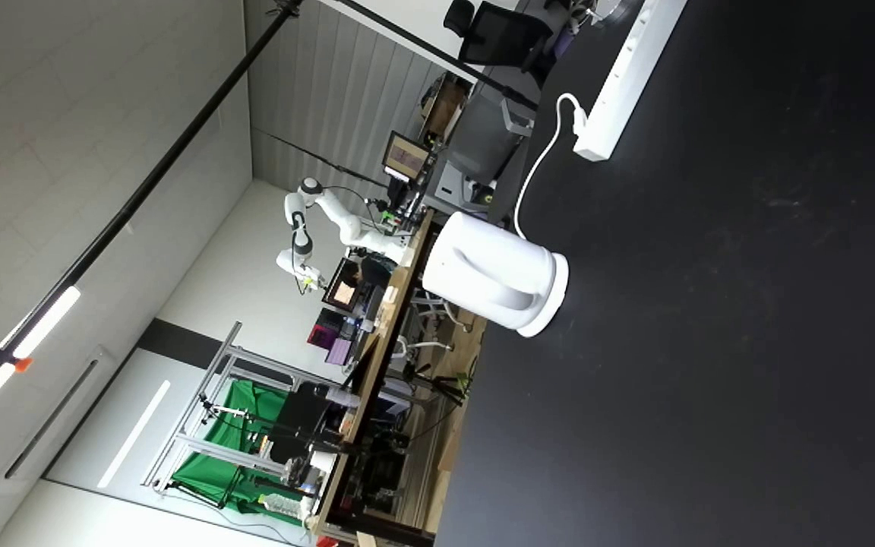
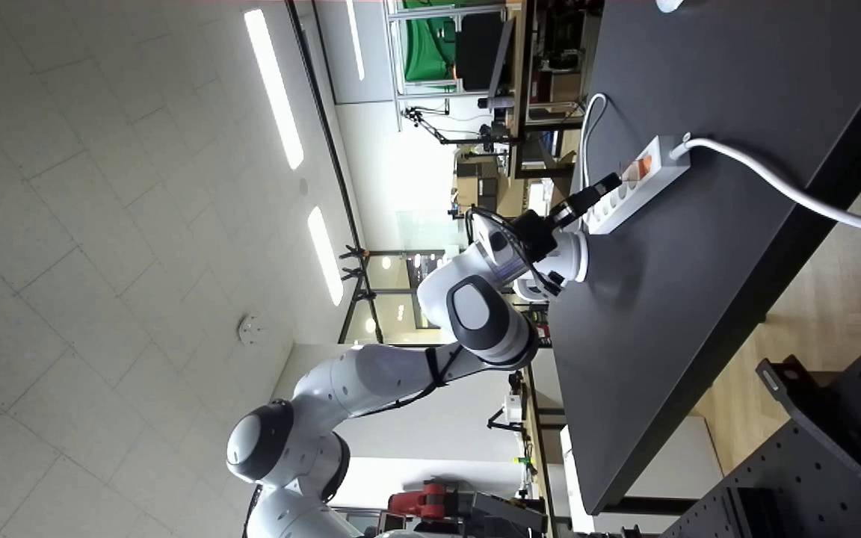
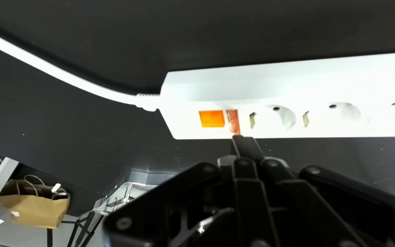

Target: Turn on the switch on the extension cord

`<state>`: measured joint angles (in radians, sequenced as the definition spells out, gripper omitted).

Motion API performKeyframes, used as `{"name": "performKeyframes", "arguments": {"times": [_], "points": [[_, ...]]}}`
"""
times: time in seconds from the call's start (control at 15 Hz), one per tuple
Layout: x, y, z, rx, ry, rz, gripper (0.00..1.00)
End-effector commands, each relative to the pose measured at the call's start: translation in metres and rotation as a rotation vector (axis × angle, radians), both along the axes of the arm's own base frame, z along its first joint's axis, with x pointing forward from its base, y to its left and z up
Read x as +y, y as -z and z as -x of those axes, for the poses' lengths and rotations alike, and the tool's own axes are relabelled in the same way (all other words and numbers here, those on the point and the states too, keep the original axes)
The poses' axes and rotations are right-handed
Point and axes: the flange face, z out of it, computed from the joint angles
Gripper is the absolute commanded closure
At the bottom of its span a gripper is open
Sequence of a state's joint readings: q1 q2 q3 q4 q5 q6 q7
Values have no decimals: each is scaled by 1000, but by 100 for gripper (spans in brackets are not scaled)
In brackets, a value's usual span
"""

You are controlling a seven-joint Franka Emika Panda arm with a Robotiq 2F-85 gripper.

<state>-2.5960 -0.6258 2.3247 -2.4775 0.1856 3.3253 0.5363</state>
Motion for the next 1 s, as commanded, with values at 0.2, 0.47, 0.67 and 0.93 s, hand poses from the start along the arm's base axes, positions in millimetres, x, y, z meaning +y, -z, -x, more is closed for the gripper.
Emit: {"name": "performKeyframes", "arguments": {"times": [0.2,0.47,0.67,0.93], "points": [[-16,-26,-9,26,7,-29,100],[-38,-48,-15,58,8,-37,100],[-50,-56,-14,106,13,-54,100],[-59,-60,-10,144,13,-83,100]]}}
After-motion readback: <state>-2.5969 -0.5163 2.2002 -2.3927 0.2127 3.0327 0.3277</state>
